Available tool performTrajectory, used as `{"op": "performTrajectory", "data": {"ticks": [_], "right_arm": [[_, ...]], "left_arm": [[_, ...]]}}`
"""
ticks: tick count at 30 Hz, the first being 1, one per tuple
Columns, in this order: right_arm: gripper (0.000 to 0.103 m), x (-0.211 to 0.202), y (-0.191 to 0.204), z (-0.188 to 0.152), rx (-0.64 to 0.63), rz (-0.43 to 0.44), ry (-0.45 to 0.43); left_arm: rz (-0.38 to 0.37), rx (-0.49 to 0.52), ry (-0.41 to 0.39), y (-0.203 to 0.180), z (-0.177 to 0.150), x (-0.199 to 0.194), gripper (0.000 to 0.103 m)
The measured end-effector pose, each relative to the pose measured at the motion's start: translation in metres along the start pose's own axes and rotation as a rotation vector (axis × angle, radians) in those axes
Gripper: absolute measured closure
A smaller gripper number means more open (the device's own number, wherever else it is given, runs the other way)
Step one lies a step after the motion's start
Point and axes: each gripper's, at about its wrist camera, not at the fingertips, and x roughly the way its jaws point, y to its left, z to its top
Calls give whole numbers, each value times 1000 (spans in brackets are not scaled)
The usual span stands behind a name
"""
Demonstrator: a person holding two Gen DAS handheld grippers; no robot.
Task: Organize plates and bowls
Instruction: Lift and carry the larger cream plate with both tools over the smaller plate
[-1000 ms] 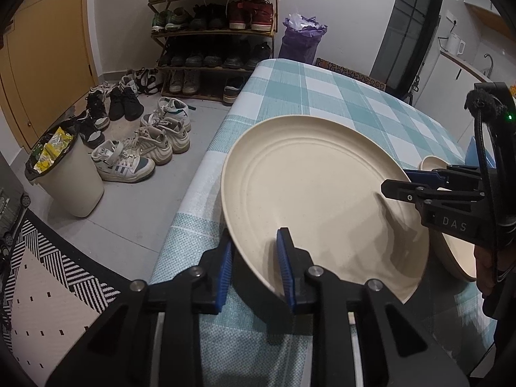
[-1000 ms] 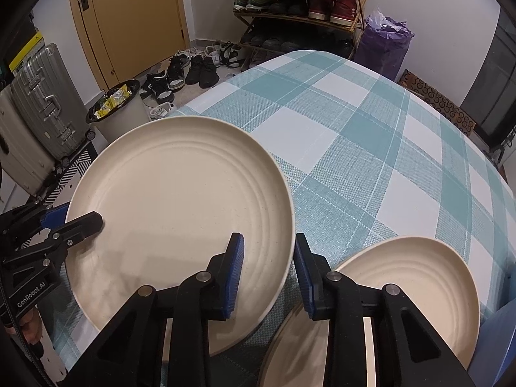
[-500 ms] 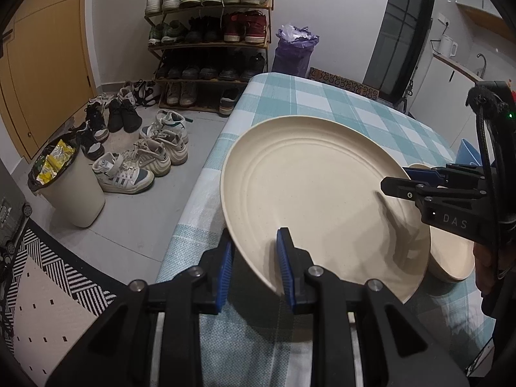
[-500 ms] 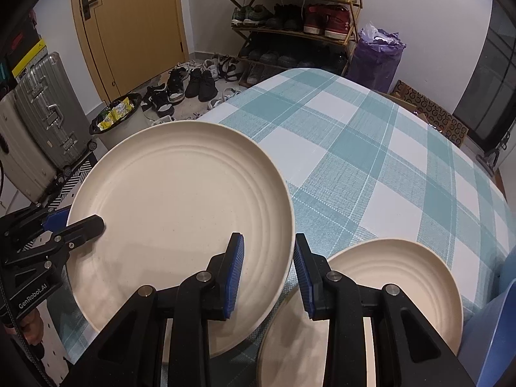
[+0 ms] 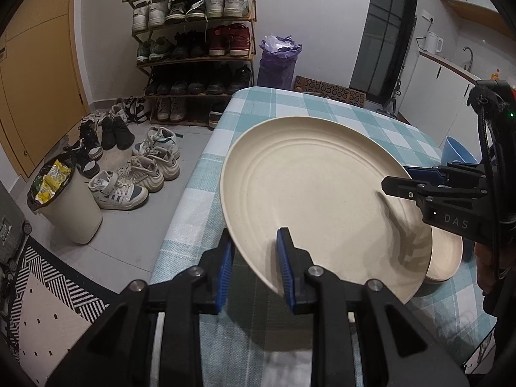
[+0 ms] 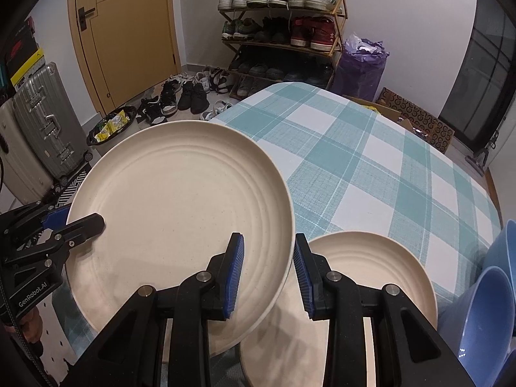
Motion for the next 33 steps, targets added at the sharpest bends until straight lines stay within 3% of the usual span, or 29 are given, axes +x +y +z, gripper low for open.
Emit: {"op": "performTrajectory", "data": {"ticks": [16, 33], "right_arm": [[71, -42, -30, -22, 46, -65, -27], [71, -59, -68, -53, 123, -126, 1]], "left_arm": [[-57, 66, -20, -39, 8, -12, 78], [-111, 157, 7, -84, 9, -2, 78]]}}
